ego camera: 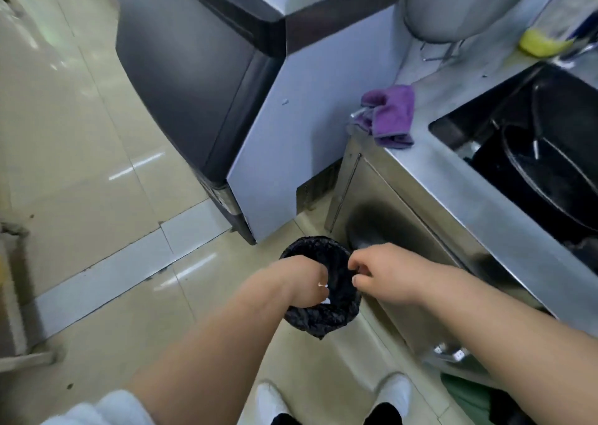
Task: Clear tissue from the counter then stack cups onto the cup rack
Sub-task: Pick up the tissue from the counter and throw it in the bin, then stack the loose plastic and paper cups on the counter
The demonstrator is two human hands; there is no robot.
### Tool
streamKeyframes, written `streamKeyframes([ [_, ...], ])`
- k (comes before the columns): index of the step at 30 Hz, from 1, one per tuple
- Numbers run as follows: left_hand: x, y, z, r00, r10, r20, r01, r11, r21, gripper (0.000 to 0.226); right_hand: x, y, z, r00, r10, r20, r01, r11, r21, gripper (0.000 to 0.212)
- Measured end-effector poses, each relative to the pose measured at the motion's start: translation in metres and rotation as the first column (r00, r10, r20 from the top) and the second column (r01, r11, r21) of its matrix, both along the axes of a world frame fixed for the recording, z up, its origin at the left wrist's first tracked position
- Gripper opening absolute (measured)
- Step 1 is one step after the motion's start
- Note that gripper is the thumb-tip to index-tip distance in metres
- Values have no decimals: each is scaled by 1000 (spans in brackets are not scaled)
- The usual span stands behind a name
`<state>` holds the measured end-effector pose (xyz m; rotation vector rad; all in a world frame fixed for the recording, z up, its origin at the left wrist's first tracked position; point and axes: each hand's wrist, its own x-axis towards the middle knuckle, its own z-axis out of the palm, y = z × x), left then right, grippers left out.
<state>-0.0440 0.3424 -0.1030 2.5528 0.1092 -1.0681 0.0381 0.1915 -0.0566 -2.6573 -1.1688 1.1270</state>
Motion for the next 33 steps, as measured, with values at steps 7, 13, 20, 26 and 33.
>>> streamKeyframes([
  [7, -32, -30, 94, 971, -195, 139, 200, 980, -24, 30, -32, -78, 98, 998, -21, 60, 22, 1000, -3, 33],
  [13, -23, -68, 152, 890, -403, 214, 417, 908, -23, 27, -45, -163, 136, 973, -206, 108, 202, 978, 46, 36],
  [20, 36, -139, 188, 765, -551, 333, 577, 817, 25, 39, -54, -256, 149, 864, -496, 86, 478, 862, 172, 34],
  [26, 86, -235, 193, 669, -649, 362, 676, 734, 67, 36, -55, -333, 154, 736, -672, 82, 641, 731, 235, 41],
  [33, 122, -356, 199, 542, -760, 359, 802, 595, 49, 39, -61, -419, 167, 587, -804, 91, 756, 585, 294, 41],
])
